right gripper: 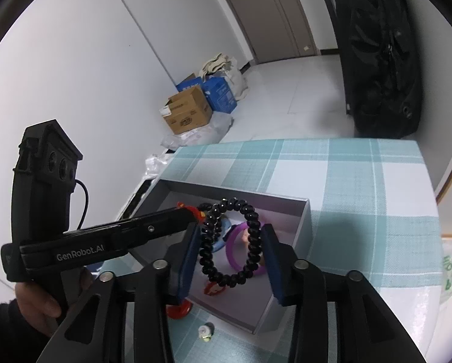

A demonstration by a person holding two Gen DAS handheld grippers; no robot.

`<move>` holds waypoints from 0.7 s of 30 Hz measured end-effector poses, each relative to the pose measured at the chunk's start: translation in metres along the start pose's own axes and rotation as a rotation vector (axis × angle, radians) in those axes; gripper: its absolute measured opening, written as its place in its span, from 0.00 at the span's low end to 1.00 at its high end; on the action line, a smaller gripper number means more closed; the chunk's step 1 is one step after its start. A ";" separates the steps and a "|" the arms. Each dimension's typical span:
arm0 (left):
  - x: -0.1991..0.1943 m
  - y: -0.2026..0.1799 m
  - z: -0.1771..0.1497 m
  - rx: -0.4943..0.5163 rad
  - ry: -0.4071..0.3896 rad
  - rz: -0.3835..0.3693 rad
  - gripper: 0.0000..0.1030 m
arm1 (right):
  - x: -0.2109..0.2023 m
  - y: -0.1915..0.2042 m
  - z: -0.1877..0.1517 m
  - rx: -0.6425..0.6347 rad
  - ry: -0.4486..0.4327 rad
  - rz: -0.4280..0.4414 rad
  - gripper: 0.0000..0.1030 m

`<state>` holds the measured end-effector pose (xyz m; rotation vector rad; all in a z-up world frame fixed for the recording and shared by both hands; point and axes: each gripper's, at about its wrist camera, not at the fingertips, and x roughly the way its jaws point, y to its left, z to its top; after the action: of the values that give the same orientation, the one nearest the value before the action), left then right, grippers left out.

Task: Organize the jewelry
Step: 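Lower the bracelet into the box and open the right tool while the left tool hovers over the box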

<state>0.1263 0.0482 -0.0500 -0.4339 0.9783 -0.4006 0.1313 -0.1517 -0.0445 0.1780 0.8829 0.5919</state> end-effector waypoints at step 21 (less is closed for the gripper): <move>-0.032 -0.001 -0.008 0.018 -0.098 -0.015 0.57 | -0.030 0.005 -0.003 -0.027 -0.128 -0.029 0.79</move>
<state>0.1035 0.0622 -0.0310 -0.4410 0.8763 -0.3975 0.1125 -0.1643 -0.0239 0.1770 0.7524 0.5591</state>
